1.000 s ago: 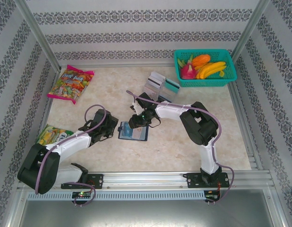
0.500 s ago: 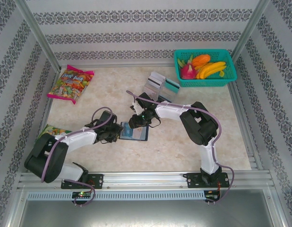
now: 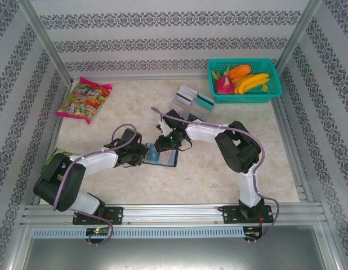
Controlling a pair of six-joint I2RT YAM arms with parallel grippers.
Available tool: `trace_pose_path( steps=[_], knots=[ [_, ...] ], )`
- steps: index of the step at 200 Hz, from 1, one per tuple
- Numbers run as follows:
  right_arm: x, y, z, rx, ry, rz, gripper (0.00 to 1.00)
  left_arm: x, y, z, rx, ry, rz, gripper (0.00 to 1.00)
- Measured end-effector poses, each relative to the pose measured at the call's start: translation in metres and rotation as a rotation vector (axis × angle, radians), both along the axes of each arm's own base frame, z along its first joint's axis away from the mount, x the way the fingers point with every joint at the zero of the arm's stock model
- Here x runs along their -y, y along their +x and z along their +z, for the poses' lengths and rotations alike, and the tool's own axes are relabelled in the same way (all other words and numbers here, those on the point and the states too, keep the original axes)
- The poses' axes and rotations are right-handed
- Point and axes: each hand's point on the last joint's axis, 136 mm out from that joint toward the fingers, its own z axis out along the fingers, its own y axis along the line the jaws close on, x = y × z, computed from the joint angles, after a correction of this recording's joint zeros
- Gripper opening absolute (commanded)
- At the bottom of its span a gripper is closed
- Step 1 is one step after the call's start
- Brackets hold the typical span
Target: Put the credit cards into the card holder
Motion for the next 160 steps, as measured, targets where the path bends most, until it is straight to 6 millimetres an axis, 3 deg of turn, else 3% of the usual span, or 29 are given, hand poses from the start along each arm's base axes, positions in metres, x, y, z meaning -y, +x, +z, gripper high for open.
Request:
trace_pose_path(
  steps=[72, 160],
  knots=[
    [0.002, 0.001, -0.001, 0.017, -0.004, -0.005, 0.36, -0.007, 0.026, 0.011, 0.061, 0.040, 0.018, 0.39],
    [0.002, 0.001, -0.001, 0.018, -0.003, -0.003, 0.36, -0.009, 0.030, 0.004, 0.053, 0.040, 0.023, 0.39]
  ],
)
